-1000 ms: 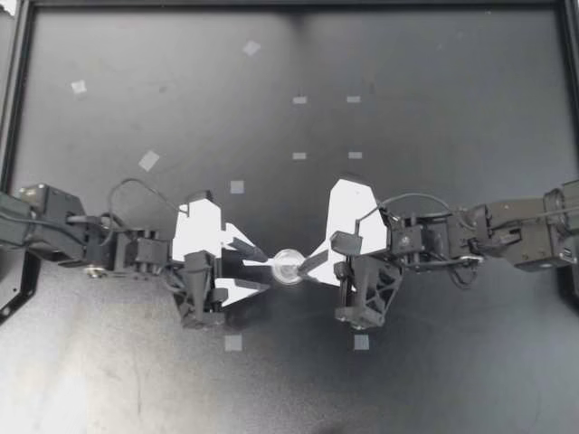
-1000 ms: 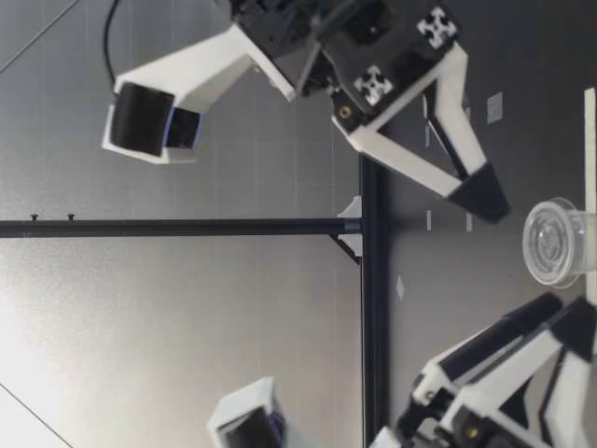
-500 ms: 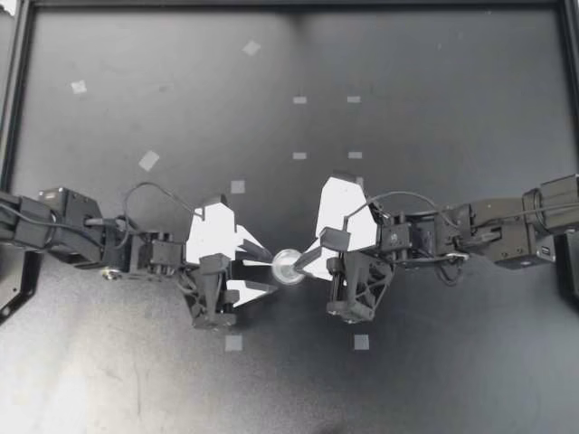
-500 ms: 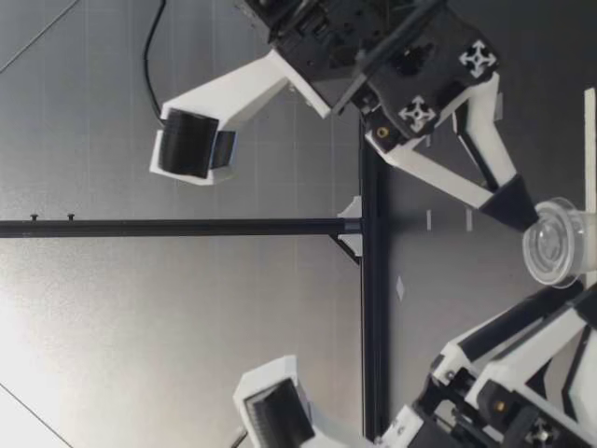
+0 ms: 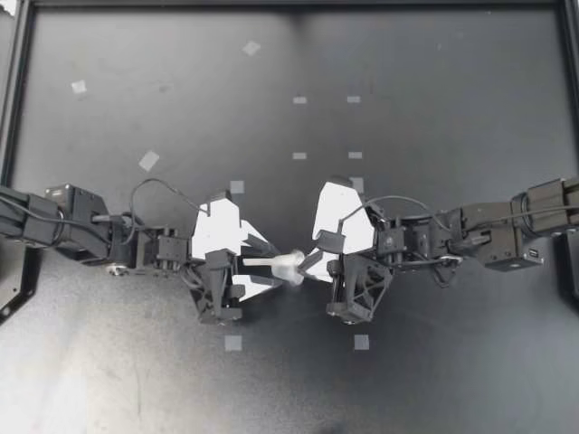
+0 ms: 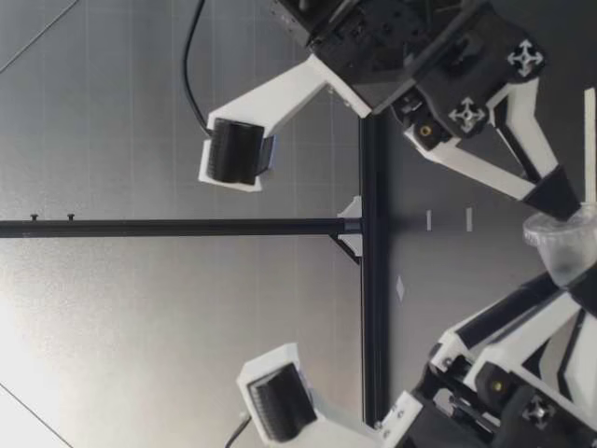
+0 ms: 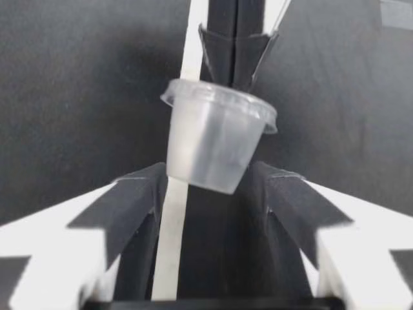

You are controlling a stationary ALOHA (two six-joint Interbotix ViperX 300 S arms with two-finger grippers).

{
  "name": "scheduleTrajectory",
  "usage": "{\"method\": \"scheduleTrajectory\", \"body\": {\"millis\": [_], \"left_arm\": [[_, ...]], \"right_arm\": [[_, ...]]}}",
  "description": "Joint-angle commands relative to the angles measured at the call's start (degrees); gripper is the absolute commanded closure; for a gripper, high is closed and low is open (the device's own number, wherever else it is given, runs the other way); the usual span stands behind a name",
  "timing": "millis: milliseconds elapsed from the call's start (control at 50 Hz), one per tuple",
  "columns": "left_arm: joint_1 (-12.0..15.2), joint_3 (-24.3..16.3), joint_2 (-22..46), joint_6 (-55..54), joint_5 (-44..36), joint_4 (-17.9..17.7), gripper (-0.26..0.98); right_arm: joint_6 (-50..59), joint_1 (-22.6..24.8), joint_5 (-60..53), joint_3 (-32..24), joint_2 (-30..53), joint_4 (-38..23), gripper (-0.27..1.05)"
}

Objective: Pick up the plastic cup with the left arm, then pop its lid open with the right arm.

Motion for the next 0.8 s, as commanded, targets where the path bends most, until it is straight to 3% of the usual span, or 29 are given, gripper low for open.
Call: {"method": "scheduleTrajectory", "body": {"millis": [0,320,780], "left_arm": [[0.3,-1.3,-0.9,0.1,0.1,0.0,0.21],[0.3,-4.7,-0.7,2.2,8.0,0.9,0.23],[0.2,-5.4,-1.1,3.5,9.1,1.0,0.39]], "right_arm": [[0.1,-0.4,-0.2,-0.7,-0.9,0.0,0.87],[0.0,-0.7,-0.2,-0.4,-1.0,-0.1,0.87],[0.1,-1.5,-0.2,1.3,-3.5,-0.3,0.87]]}}
